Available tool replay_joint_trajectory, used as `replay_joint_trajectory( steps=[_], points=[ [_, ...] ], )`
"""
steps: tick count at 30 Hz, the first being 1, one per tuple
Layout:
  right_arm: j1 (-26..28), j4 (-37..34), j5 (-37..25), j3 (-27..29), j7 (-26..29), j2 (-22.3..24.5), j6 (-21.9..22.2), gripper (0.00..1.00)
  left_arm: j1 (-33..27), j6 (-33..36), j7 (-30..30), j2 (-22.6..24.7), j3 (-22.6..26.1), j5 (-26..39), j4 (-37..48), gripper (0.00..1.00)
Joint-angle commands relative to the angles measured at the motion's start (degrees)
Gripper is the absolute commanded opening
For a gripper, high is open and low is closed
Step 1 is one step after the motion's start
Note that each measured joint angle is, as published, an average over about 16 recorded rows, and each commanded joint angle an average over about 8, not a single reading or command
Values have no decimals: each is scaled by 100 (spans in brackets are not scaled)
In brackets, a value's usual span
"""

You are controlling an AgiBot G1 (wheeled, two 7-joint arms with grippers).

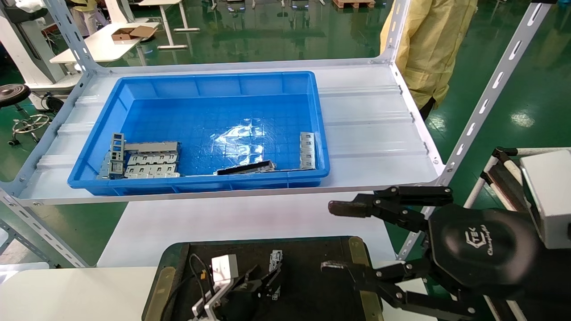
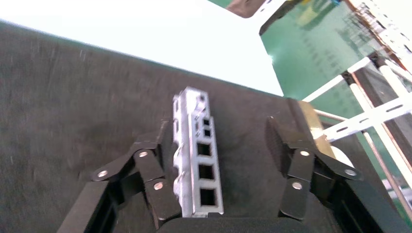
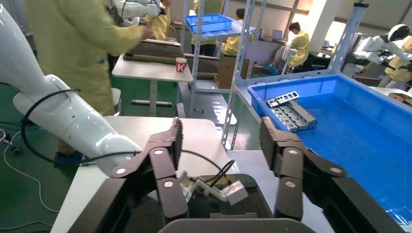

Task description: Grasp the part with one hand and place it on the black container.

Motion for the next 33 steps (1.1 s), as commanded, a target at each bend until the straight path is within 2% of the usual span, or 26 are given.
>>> replay_joint_trajectory(
  steps=[1, 11, 18, 23, 33],
  points=[
    [0, 0, 0, 0, 0, 0, 0, 100, 16, 51, 31, -117, -5, 55, -161, 100],
    [0, 0, 1, -1, -1, 1, 1, 100, 321, 766, 161, -1002, -398, 325, -1012, 100],
    [1, 0, 1, -2, -1, 1, 1, 100, 441, 1615, 498, -1599, -819, 322, -1373, 100],
    [1, 0, 2, -3, -1, 1, 1, 100, 495, 2341, 977, -1931, -1199, 146, -1441, 100],
    [1, 0, 3, -4, -2, 2, 2, 100, 649, 3807, 2398, -2309, -2032, -504, -1164, 100]
  ],
)
